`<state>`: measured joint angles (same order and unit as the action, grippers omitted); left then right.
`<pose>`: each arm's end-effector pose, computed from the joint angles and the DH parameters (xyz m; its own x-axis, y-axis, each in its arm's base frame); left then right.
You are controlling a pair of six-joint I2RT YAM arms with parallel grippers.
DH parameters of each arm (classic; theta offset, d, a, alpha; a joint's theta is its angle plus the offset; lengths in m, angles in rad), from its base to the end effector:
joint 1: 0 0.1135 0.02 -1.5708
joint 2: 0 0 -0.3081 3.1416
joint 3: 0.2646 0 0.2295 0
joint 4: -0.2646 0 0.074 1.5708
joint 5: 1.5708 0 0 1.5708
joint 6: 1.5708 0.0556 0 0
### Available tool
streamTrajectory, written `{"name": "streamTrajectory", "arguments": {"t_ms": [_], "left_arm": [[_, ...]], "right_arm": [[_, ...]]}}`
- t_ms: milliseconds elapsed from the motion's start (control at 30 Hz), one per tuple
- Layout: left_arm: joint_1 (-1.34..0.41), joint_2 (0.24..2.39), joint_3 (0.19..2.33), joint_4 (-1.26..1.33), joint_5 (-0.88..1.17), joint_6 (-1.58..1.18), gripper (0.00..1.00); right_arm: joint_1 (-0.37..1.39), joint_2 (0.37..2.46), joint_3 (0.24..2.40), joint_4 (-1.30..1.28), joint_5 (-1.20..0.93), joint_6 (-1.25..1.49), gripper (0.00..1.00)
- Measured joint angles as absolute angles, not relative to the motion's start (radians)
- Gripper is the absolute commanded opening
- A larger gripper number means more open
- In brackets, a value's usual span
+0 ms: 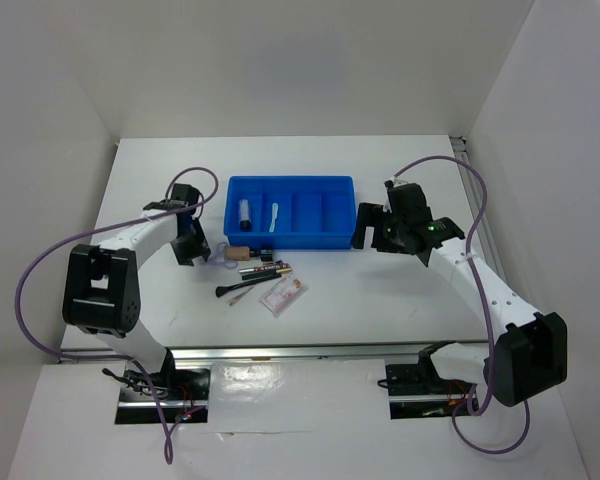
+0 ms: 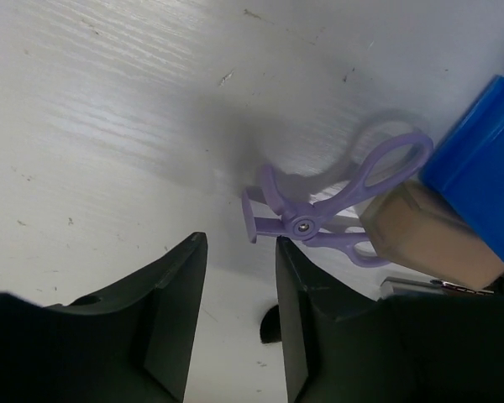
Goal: Organize the makeup
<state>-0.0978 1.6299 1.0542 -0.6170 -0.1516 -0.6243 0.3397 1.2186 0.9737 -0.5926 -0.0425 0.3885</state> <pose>0.3037 -0.0214 0.2310 -0.7745 -0.5046 -0.3816 -0.5073 0.8557 -0.1019 0.2160 0.0788 0.3110 -0.7846 0.1241 -0.6075 -0.0675 0.9568 0.2828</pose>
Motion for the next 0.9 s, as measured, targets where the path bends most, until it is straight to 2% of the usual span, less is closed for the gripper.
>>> {"name": "streamTrajectory", "arguments": {"t_ms": [267,567,633,700,767,900], "left_arm": [[-0.098,1.669,1.082,-0.615,-0.152,-0.611,0.28],[-0.107,1.672,1.087,-0.614,-0.157,-0.607,0.23],[-0.108,1.674,1.087,-0.615,-0.158,-0.606,0.16],[-0.108,1.676,1.089,-0.620,-0.159,-0.605,0.05],[-0.108,1.678,1.100,-0.638,-0.163,-0.601,0.00],[-0.109,1.673,1.123,-0.679,-0.197,-0.601,0.00]], "right_arm": [[0.340,1.219,0.974,-0.592,-0.043,0.389,1.00],[0.340,1.219,0.974,-0.593,-0.043,0.389,1.00],[0.340,1.219,0.974,-0.593,-0.043,0.389,1.00],[0.340,1.219,0.974,-0.593,-0.043,0.389,1.00],[0.340,1.219,0.974,-0.593,-0.043,0.389,1.00],[0.340,1.219,0.974,-0.592,-0.043,0.389,1.00]]}}
